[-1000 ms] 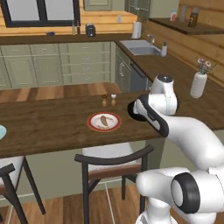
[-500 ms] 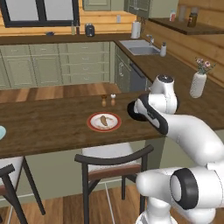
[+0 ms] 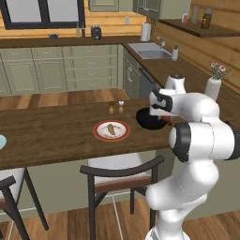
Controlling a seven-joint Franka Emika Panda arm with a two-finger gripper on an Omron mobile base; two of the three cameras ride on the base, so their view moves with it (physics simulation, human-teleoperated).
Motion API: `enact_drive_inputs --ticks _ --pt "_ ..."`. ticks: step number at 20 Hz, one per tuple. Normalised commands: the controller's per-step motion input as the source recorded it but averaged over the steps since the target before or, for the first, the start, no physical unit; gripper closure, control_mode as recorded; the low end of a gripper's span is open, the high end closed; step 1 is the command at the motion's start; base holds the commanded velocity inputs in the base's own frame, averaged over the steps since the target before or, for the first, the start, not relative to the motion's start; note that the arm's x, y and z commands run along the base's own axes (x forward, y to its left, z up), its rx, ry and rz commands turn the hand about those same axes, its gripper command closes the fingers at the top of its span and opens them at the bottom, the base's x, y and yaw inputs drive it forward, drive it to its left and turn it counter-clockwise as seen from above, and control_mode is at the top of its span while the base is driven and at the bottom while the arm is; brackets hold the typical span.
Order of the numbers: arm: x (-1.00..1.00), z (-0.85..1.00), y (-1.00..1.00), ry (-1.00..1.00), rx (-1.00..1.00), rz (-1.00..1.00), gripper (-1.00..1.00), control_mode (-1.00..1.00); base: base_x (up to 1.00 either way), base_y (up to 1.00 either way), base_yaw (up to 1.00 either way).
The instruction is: Pick the chicken drumstick and sweet potato from their plates and place them in the bowl. Then put the bowl in the fridge.
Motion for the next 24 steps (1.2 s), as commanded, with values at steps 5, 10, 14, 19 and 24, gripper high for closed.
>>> enact_drive_inputs --ticks 5,10,14,19,24 --pt "0.83 -0.45 -0.29 0.19 -0.01 0.00 1.00 -1.00 0.00 0.00 0.00" --pt "0.56 -0.25 0.04 0.00 -0.03 0.00 1.00 -1.00 0.00 0.00 0.00" --pt "0.67 -0.63 0.01 -0.03 -0.02 0.00 1.00 -1.00 0.00 0.00 0.00" --pt "0.60 -0.51 0.00 -0.03 0.00 0.00 1.00 -1.00 0.00 0.00 0.00" --pt "0.14 -0.29 0.00 0.00 0.00 0.00 1.00 -1.00 0.00 0.00 0.00"
